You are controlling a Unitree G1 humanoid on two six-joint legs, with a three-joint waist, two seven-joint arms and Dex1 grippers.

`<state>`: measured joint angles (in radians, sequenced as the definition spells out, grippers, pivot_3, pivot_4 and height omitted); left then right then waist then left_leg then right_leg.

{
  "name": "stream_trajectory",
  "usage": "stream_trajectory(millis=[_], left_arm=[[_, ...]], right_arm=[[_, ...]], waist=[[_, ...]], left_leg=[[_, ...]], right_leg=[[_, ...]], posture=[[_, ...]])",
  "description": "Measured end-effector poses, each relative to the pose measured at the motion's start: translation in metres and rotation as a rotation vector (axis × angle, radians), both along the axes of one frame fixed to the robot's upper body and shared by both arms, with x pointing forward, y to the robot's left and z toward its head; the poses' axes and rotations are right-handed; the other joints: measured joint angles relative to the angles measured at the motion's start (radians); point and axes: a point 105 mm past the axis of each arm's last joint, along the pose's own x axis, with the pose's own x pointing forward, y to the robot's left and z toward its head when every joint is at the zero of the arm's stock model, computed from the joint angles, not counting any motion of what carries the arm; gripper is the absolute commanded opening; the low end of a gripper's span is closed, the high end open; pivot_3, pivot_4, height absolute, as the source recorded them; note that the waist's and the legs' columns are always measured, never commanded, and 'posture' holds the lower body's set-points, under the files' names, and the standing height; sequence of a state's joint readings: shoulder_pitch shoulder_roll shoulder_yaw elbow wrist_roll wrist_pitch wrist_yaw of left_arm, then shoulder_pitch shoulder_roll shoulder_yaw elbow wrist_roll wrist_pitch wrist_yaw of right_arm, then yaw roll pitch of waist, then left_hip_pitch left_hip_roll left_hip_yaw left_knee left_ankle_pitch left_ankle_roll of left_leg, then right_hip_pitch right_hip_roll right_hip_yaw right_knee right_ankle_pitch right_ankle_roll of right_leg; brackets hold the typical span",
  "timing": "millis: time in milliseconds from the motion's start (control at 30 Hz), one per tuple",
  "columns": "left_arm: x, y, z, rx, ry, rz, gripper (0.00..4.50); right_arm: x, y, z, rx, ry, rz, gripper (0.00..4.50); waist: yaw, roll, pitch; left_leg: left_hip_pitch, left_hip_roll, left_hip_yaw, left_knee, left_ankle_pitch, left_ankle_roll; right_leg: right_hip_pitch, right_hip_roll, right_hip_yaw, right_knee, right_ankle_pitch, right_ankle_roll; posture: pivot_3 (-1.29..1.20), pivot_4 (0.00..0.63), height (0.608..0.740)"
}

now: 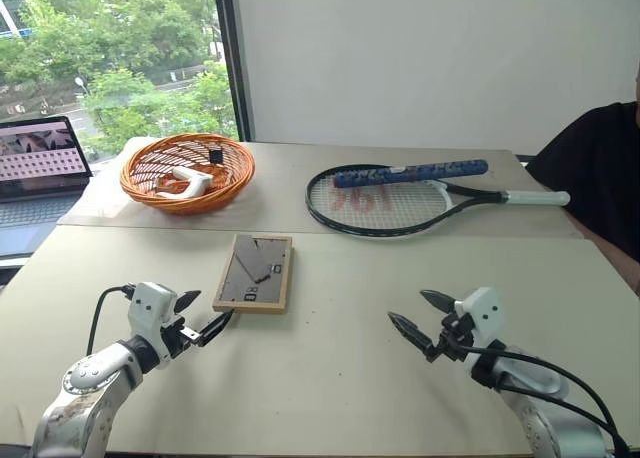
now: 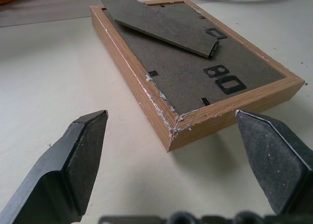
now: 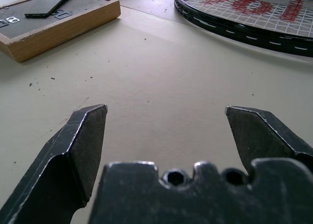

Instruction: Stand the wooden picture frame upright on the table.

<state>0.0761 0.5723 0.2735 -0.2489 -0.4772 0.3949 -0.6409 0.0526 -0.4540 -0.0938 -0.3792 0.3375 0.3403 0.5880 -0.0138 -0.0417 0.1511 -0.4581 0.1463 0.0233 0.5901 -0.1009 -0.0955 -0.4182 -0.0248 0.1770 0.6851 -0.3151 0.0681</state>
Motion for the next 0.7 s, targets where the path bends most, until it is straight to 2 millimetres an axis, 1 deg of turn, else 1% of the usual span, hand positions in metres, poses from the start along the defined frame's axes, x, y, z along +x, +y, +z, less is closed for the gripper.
stream_trajectory(millis=[67,100,133,167,200,233,267,300,333,367,400,467,500,533,567,600,633,667,700], left_arm=[[0.000,0.000,0.000,-0.001,0.000,-0.001,4.50],[-0.003,0.005,0.004,-0.056,0.024,-0.027,4.50],[-0.006,0.019,0.016,-0.118,0.031,-0.043,4.24],[-0.006,0.030,0.030,-0.131,0.008,-0.041,3.98],[-0.005,0.043,0.046,-0.134,-0.032,-0.024,3.85],[-0.002,0.055,0.062,-0.122,-0.080,0.005,3.42],[0.000,0.059,0.069,-0.114,-0.101,0.018,2.98],[0.002,0.063,0.069,-0.102,-0.100,0.041,2.62],[0.006,0.064,0.064,-0.092,-0.081,0.060,2.30],[0.009,0.065,0.056,-0.075,-0.052,0.086,1.83],[0.013,0.065,0.047,-0.060,-0.026,0.108,1.50],[0.021,0.065,0.038,-0.049,0.000,0.149,0.88],[0.024,0.065,0.038,-0.048,0.001,0.161,0.40],[0.029,0.068,0.035,-0.024,0.009,0.192,0.18],[0.032,0.069,0.034,-0.017,0.011,0.200,0.00],[0.035,0.067,0.033,-0.005,0.012,0.199,0.00],[0.042,0.065,0.029,0.012,0.024,0.200,0.00],[0.047,0.061,0.027,0.017,0.026,0.191,0.00],[0.054,0.051,0.021,0.024,0.031,0.167,0.00]], right_arm=[[0.000,0.000,0.000,0.001,0.001,0.001,4.48],[0.004,0.006,0.004,0.026,0.029,0.042,4.48],[0.010,0.015,0.018,0.043,0.040,0.116,4.24],[0.014,0.020,0.030,0.032,0.024,0.158,3.97],[0.020,0.026,0.043,0.006,-0.002,0.193,3.82],[0.027,0.035,0.057,-0.013,-0.038,0.228,3.43],[0.031,0.042,0.063,-0.024,-0.054,0.248,3.04],[0.040,0.052,0.063,-0.033,-0.048,0.264,2.71],[0.048,0.058,0.061,-0.035,-0.031,0.265,2.37],[0.058,0.066,0.055,-0.043,-0.002,0.259,2.01],[0.067,0.073,0.049,-0.057,0.025,0.257,1.69],[0.079,0.082,0.037,-0.086,0.070,0.255,1.17],[0.082,0.085,0.034,-0.095,0.083,0.255,0.68],[0.091,0.094,0.028,-0.117,0.099,0.259,0.41],[0.094,0.098,0.026,-0.128,0.103,0.263,0.09],[0.096,0.107,0.023,-0.129,0.105,0.282,0.04],[0.105,0.117,0.019,-0.150,0.118,0.289,0.04],[0.108,0.123,0.015,-0.163,0.126,0.298,0.04],[0.110,0.135,0.010,-0.174,0.141,0.324,0.04]], waist=[[0.000,0.000,0.000],[-0.005,-0.001,0.001],[-0.018,-0.001,0.002],[-0.025,-0.001,0.002],[-0.028,-0.001,0.002],[-0.029,0.000,0.002],[-0.029,0.000,0.002],[-0.029,0.000,0.001],[-0.026,0.000,0.001],[-0.024,-0.001,0.001],[-0.021,-0.001,0.001],[-0.013,-0.001,0.001],[-0.009,-0.001,0.001],[-0.004,-0.001,0.001],[-0.004,-0.001,0.001],[-0.003,-0.001,0.001],[-0.003,-0.001,0.001],[-0.002,-0.001,0.001],[-0.001,-0.001,0.001]], left_leg=[[0.000,0.000,0.000,0.000,0.000,0.000],[-0.001,0.000,0.000,0.001,0.000,0.000],[-0.002,0.000,-0.001,0.000,0.001,0.000],[-0.001,0.000,-0.002,0.000,0.002,0.001],[0.001,0.000,-0.003,0.000,0.002,0.001],[0.002,0.000,-0.003,-0.001,0.002,0.001],[0.003,0.000,-0.003,0.000,0.002,0.001],[0.003,-0.001,-0.003,0.000,0.001,0.002],[0.002,-0.002,-0.003,0.000,0.001,0.002],[0.000,-0.002,-0.003,0.000,0.001,0.002],[-0.003,-0.002,-0.003,0.000,0.001,0.002],[-0.005,-0.002,-0.003,-0.001,0.001,0.002],[-0.005,-0.002,-0.003,-0.001,0.001,0.002],[-0.005,-0.002,-0.003,-0.002,0.001,0.002],[-0.005,-0.002,-0.003,-0.002,0.001,0.002],[-0.005,-0.002,-0.003,-0.003,0.001,0.001],[-0.003,-0.002,-0.003,-0.002,0.001,0.001],[-0.003,-0.002,-0.003,-0.002,0.001,0.001],[-0.003,-0.002,-0.003,-0.002,0.001,0.001]], right_leg=[[0.000,0.000,0.000,0.000,0.000,0.000],[-0.002,0.000,0.000,0.002,0.000,0.000],[-0.004,0.001,0.000,0.003,0.001,0.001],[-0.003,0.001,-0.001,0.003,0.001,0.001],[-0.002,0.001,-0.001,0.003,0.001,0.002],[-0.002,0.001,-0.001,0.003,0.000,0.002],[-0.002,0.001,-0.001,0.002,-0.001,0.003],[-0.001,0.000,-0.001,0.001,-0.002,0.002],[-0.001,-0.001,-0.001,0.001,-0.001,0.001],[-0.002,-0.001,-0.001,0.001,0.001,-0.001],[-0.002,-0.001,-0.001,0.001,0.001,-0.001],[-0.003,-0.001,-0.001,0.001,0.001,-0.001],[-0.004,-0.001,-0.001,0.001,0.001,-0.001],[-0.004,0.000,-0.001,0.001,0.001,-0.001],[-0.005,0.000,-0.001,0.002,0.001,-0.001],[-0.004,0.000,-0.001,0.002,0.001,-0.001],[-0.003,0.000,-0.001,0.003,0.001,-0.001],[-0.004,0.000,-0.001,0.003,0.001,-0.001],[-0.003,0.000,-0.002,0.003,0.001,-0.001]], posture=[[0.00,0.150,0.703],[0.00,0.150,0.703],[0.00,0.150,0.703],[0.00,0.150,0.703],[0.00,0.150,0.703],[0.00,0.150,0.703],[0.00,0.150,0.703],[0.00,0.150,0.703],[0.00,0.150,0.703],[0.00,0.150,0.703],[0.00,0.150,0.703],[0.00,0.150,0.703],[0.00,0.150,0.703],[0.00,0.150,0.703],[0.00,0.150,0.703],[0.00,0.150,0.703],[0.00,0.150,0.703],[0.00,0.150,0.703],[0.00,0.150,0.703]])
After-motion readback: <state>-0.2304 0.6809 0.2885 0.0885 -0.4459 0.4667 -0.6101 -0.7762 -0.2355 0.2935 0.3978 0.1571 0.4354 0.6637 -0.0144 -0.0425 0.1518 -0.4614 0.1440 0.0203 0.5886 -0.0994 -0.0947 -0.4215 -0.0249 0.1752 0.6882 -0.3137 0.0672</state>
